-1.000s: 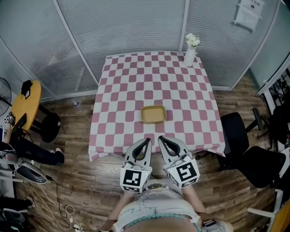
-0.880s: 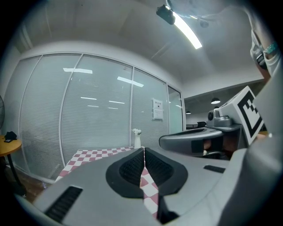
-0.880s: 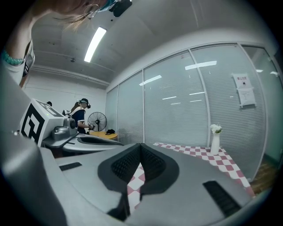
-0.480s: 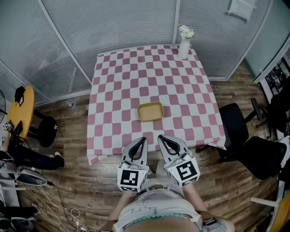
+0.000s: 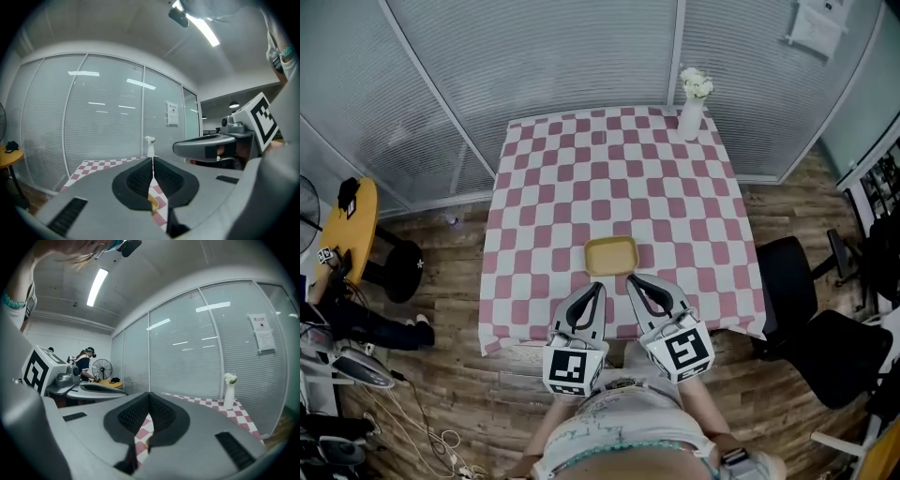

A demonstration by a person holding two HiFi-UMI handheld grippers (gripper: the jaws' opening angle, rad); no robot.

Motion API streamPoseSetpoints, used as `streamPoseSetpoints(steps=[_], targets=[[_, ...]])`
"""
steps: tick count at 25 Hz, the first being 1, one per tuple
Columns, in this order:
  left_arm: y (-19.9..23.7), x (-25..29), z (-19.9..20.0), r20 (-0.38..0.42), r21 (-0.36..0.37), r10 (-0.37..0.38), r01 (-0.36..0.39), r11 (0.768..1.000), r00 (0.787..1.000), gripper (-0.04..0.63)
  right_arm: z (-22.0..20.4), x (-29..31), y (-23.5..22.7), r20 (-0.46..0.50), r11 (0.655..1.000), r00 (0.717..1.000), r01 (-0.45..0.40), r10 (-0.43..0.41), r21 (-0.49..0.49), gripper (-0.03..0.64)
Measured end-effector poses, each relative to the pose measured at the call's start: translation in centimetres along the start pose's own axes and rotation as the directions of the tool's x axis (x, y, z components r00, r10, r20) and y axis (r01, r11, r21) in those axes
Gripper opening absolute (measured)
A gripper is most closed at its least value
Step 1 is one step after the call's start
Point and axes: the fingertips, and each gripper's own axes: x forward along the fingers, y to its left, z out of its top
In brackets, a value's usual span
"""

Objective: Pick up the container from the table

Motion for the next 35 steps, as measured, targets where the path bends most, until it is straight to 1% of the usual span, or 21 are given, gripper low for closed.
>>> streamPoseSetpoints(steps=[4, 7, 13, 17, 22, 25, 29, 32, 35], targets=[[0.8, 1.8, 1.0, 0.007, 0.005, 0.043, -0.043, 0.999, 0.999, 0.017, 0.5, 1.5, -1.8, 0.002, 0.999, 0.999, -0.033, 0.033, 0.000, -0.006], [1.2, 2.7, 1.7, 0.030, 0.002, 0.070, -0.071, 0.998, 0.997, 0.017, 0.5, 2.3, -2.8, 0.000, 0.998, 0.998, -0.059, 0.059, -0.002, -0.006], [1.2, 4.1, 2.0, 0.046, -0.012, 0.107, -0.106, 0.994, 0.993, 0.017, 0.5, 3.0, -4.3, 0.000, 0.995, 0.995, -0.102, 0.102, -0.005, -0.006], [0.7, 5.1, 1.8, 0.039, -0.023, 0.126, -0.125, 0.992, 0.991, 0.017, 0.2, 3.2, -4.9, -0.002, 0.991, 0.991, -0.136, 0.136, -0.010, -0.006], [-0.2, 6.1, 1.1, 0.027, -0.028, 0.149, -0.148, 0.989, 0.989, 0.017, -1.2, 2.9, -5.8, -0.021, 0.986, 0.986, -0.166, 0.165, -0.009, -0.006], [-0.8, 6.6, 1.0, 0.016, -0.031, 0.144, -0.143, 0.989, 0.989, 0.017, -1.6, 3.0, -6.3, -0.030, 0.985, 0.984, -0.174, 0.174, -0.005, -0.006], [-0.3, 6.7, 0.8, 0.010, -0.022, 0.146, -0.145, 0.989, 0.989, 0.017, -1.3, 3.4, -6.3, -0.022, 0.985, 0.985, -0.173, 0.173, -0.007, -0.006], [0.4, 7.0, 0.9, 0.015, -0.015, 0.137, -0.136, 0.991, 0.990, 0.017, -1.3, 3.9, -6.4, -0.020, 0.989, 0.989, -0.149, 0.148, -0.007, -0.006], [1.2, 7.2, 0.7, 0.010, -0.011, 0.103, -0.103, 0.995, 0.995, 0.017, -1.4, 4.5, -6.3, -0.025, 0.994, 0.994, -0.109, 0.109, 0.004, -0.006]])
